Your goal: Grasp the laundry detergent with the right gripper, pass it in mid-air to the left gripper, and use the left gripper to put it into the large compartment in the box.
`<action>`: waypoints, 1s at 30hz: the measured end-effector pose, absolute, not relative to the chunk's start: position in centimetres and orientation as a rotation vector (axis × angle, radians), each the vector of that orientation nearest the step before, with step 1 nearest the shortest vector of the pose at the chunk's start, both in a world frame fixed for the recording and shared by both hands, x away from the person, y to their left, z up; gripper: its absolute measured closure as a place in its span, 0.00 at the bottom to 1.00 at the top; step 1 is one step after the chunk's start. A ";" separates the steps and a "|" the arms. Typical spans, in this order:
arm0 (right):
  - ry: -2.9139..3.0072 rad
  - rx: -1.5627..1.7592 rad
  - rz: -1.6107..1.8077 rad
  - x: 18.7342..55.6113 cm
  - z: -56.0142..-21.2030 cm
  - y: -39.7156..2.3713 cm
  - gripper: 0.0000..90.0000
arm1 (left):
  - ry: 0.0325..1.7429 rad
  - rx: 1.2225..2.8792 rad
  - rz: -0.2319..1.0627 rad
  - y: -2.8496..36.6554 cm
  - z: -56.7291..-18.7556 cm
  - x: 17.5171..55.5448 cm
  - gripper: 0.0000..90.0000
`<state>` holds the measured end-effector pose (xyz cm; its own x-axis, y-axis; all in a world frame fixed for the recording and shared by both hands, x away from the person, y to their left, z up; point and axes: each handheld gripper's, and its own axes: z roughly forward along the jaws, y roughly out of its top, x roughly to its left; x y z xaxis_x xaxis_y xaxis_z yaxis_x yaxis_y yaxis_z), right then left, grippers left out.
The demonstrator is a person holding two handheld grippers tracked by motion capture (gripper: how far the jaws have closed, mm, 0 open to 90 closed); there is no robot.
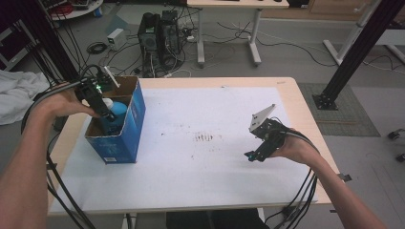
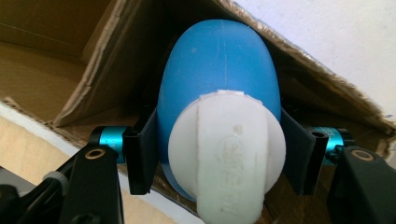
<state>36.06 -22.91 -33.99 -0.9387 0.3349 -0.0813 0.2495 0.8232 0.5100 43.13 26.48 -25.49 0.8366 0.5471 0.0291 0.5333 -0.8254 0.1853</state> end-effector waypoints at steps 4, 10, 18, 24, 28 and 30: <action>2.844 0.469 0.756 36.0 -34.1 -22.9 0.14 | 0.850 2.832 0.115 26.5 -26.3 43.0 0.43; 2.846 0.443 0.754 36.1 -34.4 -22.8 0.14 | 0.812 2.858 0.120 26.6 -26.6 43.1 0.43; 2.844 0.447 0.756 36.1 -34.3 -22.8 0.14 | 0.802 2.884 0.117 26.8 -26.7 42.9 0.43; 2.842 0.443 0.763 36.0 -34.3 -22.8 0.14 | 0.788 2.914 0.131 26.1 -26.6 42.9 0.42; 2.841 0.450 0.764 36.0 -34.4 -22.9 0.14 | 0.785 2.920 0.136 26.0 -26.6 42.8 0.42; 2.840 0.452 0.763 36.0 -34.5 -22.9 0.14 | 0.790 2.919 0.139 25.9 -26.7 42.8 0.42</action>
<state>35.99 -22.94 -34.47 -0.9405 0.3302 -0.0802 0.2455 0.8235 0.5114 42.75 25.90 -26.66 0.8600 0.5068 0.0587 0.4964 -0.8578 0.1335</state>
